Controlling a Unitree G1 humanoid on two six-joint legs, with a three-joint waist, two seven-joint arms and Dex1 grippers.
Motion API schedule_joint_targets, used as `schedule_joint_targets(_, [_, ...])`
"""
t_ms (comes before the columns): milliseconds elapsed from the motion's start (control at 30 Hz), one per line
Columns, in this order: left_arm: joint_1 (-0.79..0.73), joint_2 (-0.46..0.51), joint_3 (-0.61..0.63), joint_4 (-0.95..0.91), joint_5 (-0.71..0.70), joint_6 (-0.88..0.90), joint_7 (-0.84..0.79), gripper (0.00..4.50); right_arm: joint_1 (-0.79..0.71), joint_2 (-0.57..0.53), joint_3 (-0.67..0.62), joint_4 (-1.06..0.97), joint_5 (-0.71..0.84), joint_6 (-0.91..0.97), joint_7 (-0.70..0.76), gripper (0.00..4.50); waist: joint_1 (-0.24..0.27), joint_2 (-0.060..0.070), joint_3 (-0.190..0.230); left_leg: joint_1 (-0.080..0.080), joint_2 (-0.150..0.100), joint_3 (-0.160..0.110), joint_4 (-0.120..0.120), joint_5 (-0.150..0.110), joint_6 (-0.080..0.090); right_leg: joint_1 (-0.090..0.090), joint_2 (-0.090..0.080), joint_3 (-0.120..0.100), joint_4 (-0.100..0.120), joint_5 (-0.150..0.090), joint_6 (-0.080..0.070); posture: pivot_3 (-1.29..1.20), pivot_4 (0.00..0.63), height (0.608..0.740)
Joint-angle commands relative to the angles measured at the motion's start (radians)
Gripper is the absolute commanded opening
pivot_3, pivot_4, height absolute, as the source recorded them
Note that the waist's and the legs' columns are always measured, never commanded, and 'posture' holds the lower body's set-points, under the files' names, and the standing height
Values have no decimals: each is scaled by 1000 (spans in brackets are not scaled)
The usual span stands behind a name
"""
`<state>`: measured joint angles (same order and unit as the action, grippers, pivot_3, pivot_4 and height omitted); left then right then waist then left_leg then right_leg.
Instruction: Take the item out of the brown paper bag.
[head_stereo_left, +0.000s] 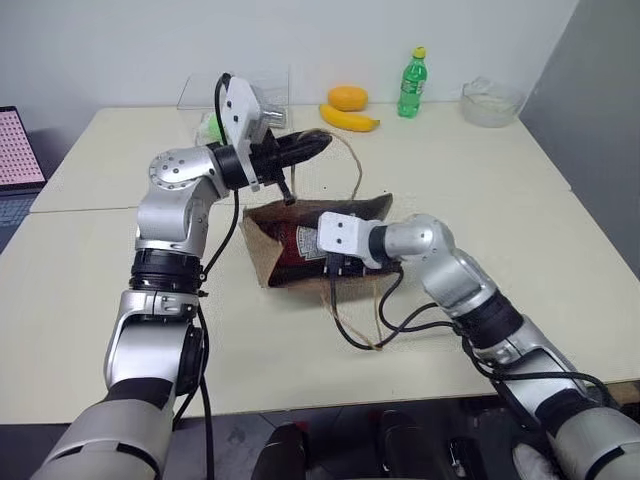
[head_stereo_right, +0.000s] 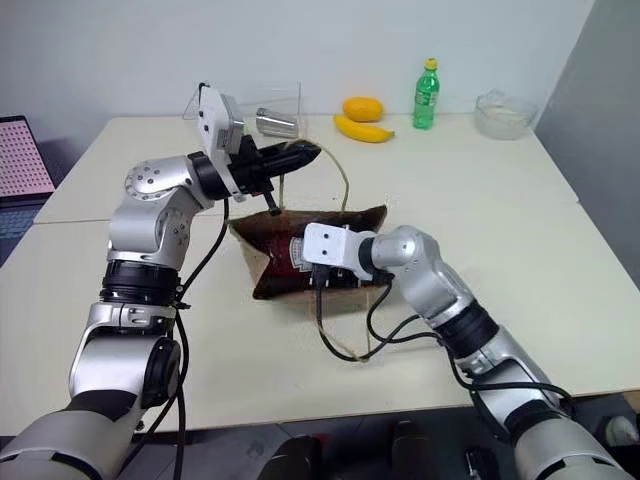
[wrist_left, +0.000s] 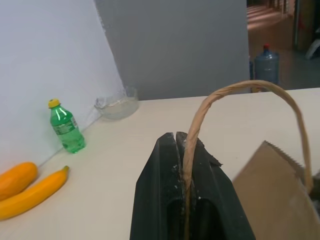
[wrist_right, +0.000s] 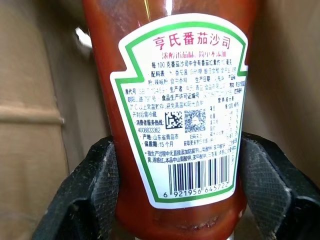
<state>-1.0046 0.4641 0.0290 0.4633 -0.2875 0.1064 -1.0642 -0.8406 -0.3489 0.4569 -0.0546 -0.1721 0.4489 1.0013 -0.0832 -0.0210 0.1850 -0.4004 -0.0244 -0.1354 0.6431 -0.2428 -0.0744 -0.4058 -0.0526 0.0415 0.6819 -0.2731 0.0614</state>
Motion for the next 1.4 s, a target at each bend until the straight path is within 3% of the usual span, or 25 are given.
schedule_joint_targets(33, [-45,-3,-1,24,19,-58,9,0,-17,-43,-55,-76,27,44,15,3033,1,0,0,0,0,0,0,0,0,0,0,0,0,0,0,0,150,740])
schedule_joint_targets(267, [-83,-24,1,90,36,-119,21,0,-14,-70,-55,-93,60,34,9,3033,1,0,0,0,0,0,0,0,0,0,0,0,0,0,0,0,150,740])
schedule_joint_targets(400, [-93,-30,-1,118,49,-140,23,0,-10,-61,-123,-176,191,62,50,3033,0,0,0,0,0,0,0,0,0,0,0,0,0,0,0,0,150,740])
schedule_joint_targets(567, [-83,-43,-5,134,57,-153,29,0,-47,18,-382,-301,537,319,17,3033,1,0,0,-1,0,0,0,0,0,0,0,0,0,0,0,0,150,740])
schedule_joint_targets(733, [-75,-49,-3,133,62,-150,37,0,-94,-2,-564,-326,651,407,-110,3031,5,0,0,0,0,0,0,0,0,0,0,0,0,0,0,0,150,740])
schedule_joint_targets(867, [-60,-45,5,120,58,-129,45,0,4,-261,-611,-320,504,298,-145,3030,20,0,0,-1,-1,0,0,0,1,0,-1,0,-1,0,0,0,150,740])
schedule_joint_targets(1033, [-42,-43,-3,96,49,-110,22,0,301,-543,-501,-171,233,29,-159,3019,31,0,0,-1,-1,2,-1,-1,1,0,-1,1,-2,0,1,0,150,740])
schedule_joint_targets(1233, [-40,-52,-6,86,50,-103,21,0,373,-557,-337,62,15,-201,-266,3018,2,2,2,1,0,6,0,-1,1,0,-1,4,0,0,1,0,150,740])
schedule_joint_targets(1400, [-36,-54,-10,74,49,-100,20,0,362,-551,-280,178,-51,-312,-268,3018,0,1,2,1,0,5,0,-1,1,0,-1,3,0,0,1,0,150,740])
